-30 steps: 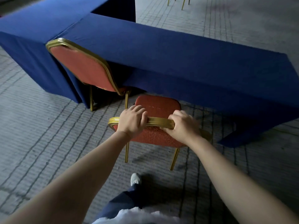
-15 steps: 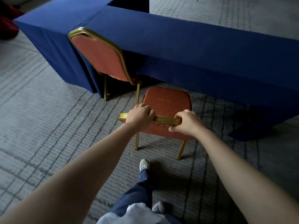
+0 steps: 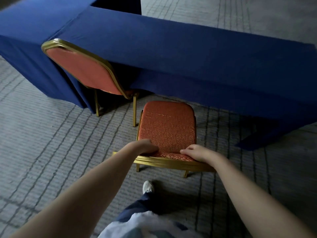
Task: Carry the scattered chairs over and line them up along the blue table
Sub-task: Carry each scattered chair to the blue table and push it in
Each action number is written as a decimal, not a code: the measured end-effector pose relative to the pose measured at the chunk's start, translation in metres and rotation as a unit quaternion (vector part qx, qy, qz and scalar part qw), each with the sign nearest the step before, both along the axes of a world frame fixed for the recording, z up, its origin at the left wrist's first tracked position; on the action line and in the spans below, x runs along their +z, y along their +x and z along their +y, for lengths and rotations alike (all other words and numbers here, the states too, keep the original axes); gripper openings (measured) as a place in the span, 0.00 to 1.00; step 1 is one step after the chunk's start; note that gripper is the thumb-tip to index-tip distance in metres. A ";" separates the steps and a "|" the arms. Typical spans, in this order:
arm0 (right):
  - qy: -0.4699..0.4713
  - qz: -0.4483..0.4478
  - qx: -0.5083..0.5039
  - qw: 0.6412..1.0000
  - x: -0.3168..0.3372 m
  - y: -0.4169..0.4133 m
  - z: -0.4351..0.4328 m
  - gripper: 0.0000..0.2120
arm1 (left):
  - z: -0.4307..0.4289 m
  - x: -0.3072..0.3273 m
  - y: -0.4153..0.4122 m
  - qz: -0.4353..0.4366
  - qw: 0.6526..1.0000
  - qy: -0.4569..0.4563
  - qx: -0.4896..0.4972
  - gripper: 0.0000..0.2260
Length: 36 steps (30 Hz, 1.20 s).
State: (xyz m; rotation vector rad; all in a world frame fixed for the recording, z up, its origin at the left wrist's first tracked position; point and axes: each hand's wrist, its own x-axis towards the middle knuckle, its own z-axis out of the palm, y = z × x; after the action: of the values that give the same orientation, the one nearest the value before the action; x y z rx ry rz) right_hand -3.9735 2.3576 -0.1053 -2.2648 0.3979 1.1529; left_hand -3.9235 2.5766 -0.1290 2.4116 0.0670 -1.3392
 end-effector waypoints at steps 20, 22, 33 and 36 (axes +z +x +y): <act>-0.116 0.180 0.037 0.976 -0.135 0.050 -0.011 0.40 | 0.015 -0.152 0.042 0.105 0.984 0.145 -0.026 0.39; -0.123 0.185 0.036 0.974 -0.147 0.052 -0.012 0.39 | 0.018 -0.159 0.043 0.107 0.978 0.176 -0.030 0.39; -0.196 0.217 0.013 0.956 -0.203 0.073 -0.027 0.40 | 0.023 -0.180 0.062 0.122 0.961 0.247 -0.016 0.38; -0.201 0.220 -0.007 0.955 -0.210 0.073 -0.034 0.42 | 0.026 -0.190 0.065 0.146 0.955 0.259 -0.014 0.45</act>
State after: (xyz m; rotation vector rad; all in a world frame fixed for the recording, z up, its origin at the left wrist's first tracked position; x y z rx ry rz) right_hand -3.9003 2.3234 -0.3154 -2.3106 0.8907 1.6995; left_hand -3.8586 2.6030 -0.3188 2.5944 0.5272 -1.8734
